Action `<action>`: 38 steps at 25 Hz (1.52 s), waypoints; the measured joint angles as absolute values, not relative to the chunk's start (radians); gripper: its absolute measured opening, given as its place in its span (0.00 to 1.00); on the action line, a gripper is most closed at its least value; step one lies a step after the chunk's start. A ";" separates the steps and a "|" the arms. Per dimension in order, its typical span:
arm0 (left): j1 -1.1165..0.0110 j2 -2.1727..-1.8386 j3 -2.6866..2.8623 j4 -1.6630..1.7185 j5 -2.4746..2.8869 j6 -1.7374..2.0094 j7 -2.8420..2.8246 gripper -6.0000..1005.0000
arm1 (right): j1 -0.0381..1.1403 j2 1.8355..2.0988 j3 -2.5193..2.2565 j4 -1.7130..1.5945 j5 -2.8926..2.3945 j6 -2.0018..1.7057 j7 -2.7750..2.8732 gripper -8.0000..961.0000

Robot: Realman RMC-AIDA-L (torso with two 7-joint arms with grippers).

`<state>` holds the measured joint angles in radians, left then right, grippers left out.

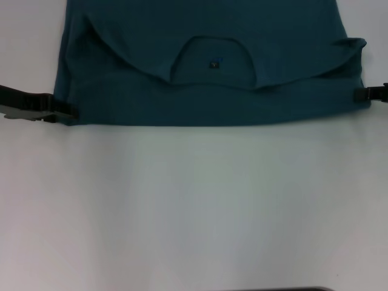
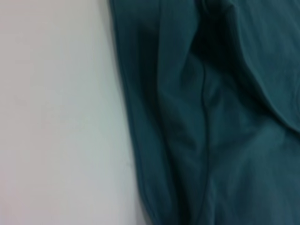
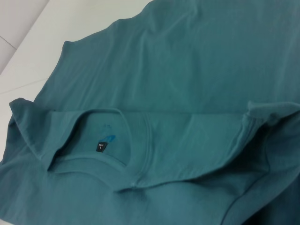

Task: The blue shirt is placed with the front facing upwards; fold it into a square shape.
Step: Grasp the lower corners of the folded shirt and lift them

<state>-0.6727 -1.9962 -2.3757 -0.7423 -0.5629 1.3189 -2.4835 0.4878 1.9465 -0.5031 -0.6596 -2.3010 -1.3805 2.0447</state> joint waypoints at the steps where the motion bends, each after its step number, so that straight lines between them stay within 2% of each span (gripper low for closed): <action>1: -0.675 -1.998 -2.376 -0.742 -0.563 1.321 -2.483 0.59 | 0.488 1.947 -0.503 -0.660 -2.301 -1.380 2.045 0.05; 19: -0.705 -2.006 -2.381 -0.778 -0.572 1.372 -2.466 0.58 | 0.488 1.948 -0.503 -0.660 -2.301 -1.377 2.045 0.05; 38: -0.663 -2.007 -2.382 -0.793 -0.546 1.351 -2.523 0.58 | 0.488 1.943 -0.495 -0.660 -2.301 -1.377 2.045 0.05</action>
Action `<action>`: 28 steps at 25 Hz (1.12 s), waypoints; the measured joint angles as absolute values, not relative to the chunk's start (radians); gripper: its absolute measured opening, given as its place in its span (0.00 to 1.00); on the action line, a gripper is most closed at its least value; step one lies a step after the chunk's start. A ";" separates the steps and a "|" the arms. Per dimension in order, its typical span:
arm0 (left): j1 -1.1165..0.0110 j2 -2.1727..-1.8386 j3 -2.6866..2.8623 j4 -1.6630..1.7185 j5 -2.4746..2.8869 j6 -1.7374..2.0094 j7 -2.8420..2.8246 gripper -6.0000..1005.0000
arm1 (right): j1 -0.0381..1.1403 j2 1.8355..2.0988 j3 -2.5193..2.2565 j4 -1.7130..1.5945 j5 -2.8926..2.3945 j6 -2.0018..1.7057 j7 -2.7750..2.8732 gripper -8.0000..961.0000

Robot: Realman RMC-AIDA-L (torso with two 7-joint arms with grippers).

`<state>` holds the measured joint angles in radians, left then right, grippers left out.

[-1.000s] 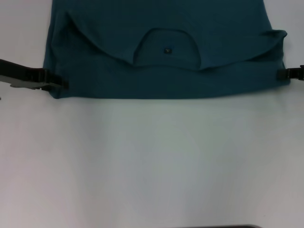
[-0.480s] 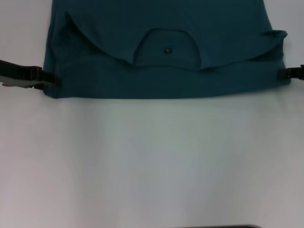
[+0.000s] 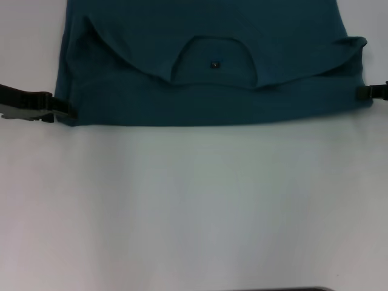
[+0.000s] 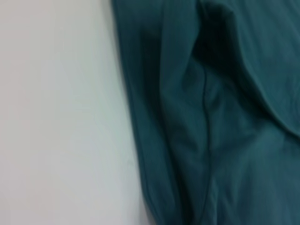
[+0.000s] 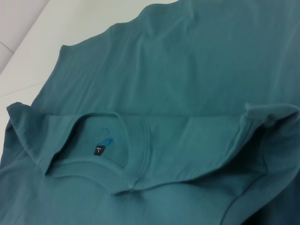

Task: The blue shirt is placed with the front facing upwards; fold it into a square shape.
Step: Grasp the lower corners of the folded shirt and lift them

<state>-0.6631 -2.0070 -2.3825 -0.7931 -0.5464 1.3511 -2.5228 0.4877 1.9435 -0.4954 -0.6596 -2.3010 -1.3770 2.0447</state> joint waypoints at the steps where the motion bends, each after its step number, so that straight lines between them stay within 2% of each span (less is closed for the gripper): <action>1: -0.663 -2.007 -2.382 -0.793 -0.546 1.351 -2.523 0.58 | 0.488 1.943 -0.495 -0.660 -2.301 -1.377 2.045 0.05; 28: -0.681 -2.030 -2.375 -0.786 -0.538 1.336 -2.521 0.58 | 0.488 1.945 -0.495 -0.660 -2.301 -1.381 2.044 0.05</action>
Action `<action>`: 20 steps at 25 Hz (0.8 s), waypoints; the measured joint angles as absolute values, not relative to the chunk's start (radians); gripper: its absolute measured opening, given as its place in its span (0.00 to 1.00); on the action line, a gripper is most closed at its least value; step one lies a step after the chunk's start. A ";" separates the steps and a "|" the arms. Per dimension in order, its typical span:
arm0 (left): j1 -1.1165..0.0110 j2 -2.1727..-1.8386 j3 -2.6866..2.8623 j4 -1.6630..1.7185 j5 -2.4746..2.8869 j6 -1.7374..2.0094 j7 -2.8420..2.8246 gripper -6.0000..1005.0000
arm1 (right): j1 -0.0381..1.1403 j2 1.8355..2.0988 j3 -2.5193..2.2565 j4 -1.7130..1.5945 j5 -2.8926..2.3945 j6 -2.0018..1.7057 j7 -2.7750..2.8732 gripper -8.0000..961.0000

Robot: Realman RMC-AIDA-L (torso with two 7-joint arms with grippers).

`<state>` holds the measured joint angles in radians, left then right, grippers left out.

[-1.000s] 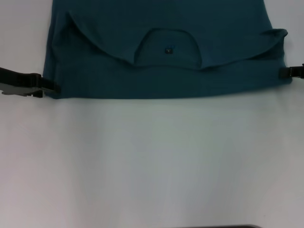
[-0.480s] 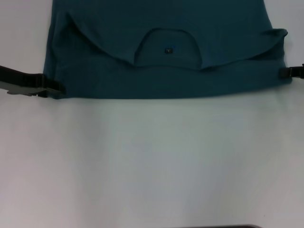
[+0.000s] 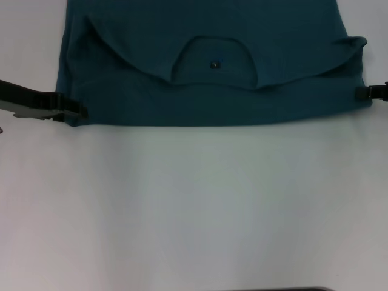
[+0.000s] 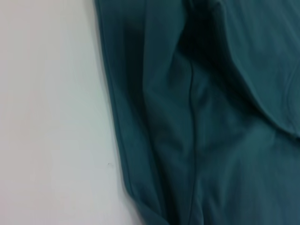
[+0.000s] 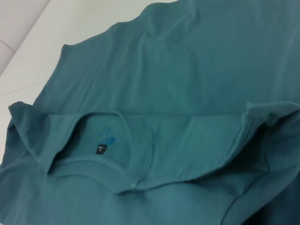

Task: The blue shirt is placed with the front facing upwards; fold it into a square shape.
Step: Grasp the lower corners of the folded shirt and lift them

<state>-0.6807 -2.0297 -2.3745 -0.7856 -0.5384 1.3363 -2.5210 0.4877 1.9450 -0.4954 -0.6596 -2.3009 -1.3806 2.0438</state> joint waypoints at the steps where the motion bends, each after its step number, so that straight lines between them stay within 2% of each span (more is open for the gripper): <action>1: -0.681 -2.031 -2.375 -0.789 -0.538 1.335 -2.521 0.58 | 0.488 1.945 -0.495 -0.660 -2.301 -1.381 2.044 0.05; 7: -0.682 -2.032 -2.373 -0.791 -0.534 1.319 -2.523 0.58 | 0.488 1.945 -0.494 -0.660 -2.301 -1.381 2.043 0.05; 15: -0.687 -2.032 -2.361 -0.793 -0.511 1.312 -2.531 0.50 | 0.488 1.947 -0.494 -0.660 -2.291 -1.381 2.038 0.05; 20: -0.687 -2.030 -2.361 -0.788 -0.511 1.309 -2.532 0.32 | 0.488 1.945 -0.494 -0.660 -2.290 -1.381 2.037 0.05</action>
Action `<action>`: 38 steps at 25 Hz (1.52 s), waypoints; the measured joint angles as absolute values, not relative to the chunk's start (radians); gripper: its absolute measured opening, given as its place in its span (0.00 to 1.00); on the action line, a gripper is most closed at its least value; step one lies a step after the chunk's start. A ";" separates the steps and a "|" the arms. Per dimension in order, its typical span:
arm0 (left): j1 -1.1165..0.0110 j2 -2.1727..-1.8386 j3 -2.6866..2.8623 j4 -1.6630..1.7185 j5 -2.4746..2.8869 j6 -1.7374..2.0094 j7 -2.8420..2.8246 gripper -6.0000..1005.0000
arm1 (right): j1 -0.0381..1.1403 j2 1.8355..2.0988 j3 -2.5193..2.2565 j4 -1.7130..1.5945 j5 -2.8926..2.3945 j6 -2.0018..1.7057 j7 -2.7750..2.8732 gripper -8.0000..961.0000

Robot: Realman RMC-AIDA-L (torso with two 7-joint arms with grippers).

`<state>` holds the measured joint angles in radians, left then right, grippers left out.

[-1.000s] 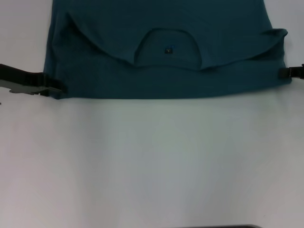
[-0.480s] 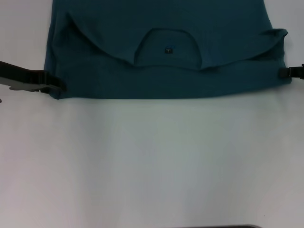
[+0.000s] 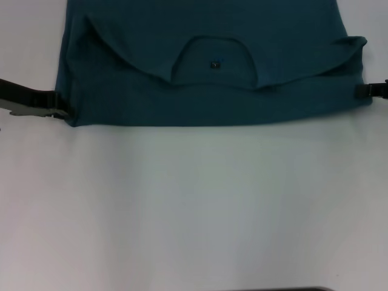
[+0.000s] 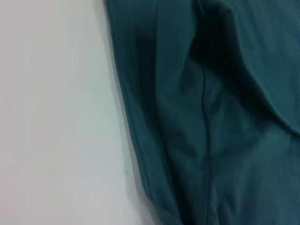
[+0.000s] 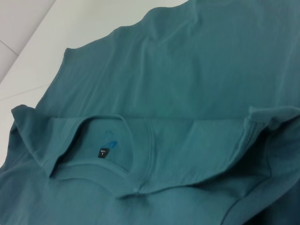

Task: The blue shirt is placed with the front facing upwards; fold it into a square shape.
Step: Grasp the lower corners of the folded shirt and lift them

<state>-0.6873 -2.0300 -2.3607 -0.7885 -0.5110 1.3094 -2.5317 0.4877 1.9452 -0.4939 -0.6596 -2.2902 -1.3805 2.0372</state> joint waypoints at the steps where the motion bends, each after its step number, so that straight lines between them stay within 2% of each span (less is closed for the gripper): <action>1: -0.687 -2.030 -2.361 -0.786 -0.511 1.309 -2.532 0.28 | 0.488 1.945 -0.494 -0.660 -2.290 -1.381 2.037 0.05; 6: -0.689 -2.032 -2.360 -0.791 -0.502 1.309 -2.531 0.18 | 0.488 1.945 -0.494 -0.660 -2.290 -1.381 2.037 0.05; 17: -0.694 -2.035 -2.359 -0.825 -0.495 1.321 -2.532 0.25 | 0.487 1.945 -0.494 -0.660 -2.290 -1.381 2.037 0.05; 25: -0.692 -2.044 -2.359 -0.834 -0.486 1.322 -2.527 0.45 | 0.488 1.945 -0.494 -0.660 -2.290 -1.381 2.037 0.05; 31: -0.684 -2.069 -2.353 -0.897 -0.486 1.332 -2.512 0.49 | 0.488 1.944 -0.494 -0.660 -2.289 -1.381 2.037 0.05; 38: -0.700 -2.081 -2.303 -0.891 -0.485 1.287 -2.510 0.49 | 0.488 1.945 -0.494 -0.660 -2.287 -1.380 2.037 0.05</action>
<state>-0.6998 -2.0813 -2.3033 -0.8914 -0.4852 1.2871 -2.5104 0.4878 1.9452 -0.4939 -0.6596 -2.2872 -1.3805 2.0370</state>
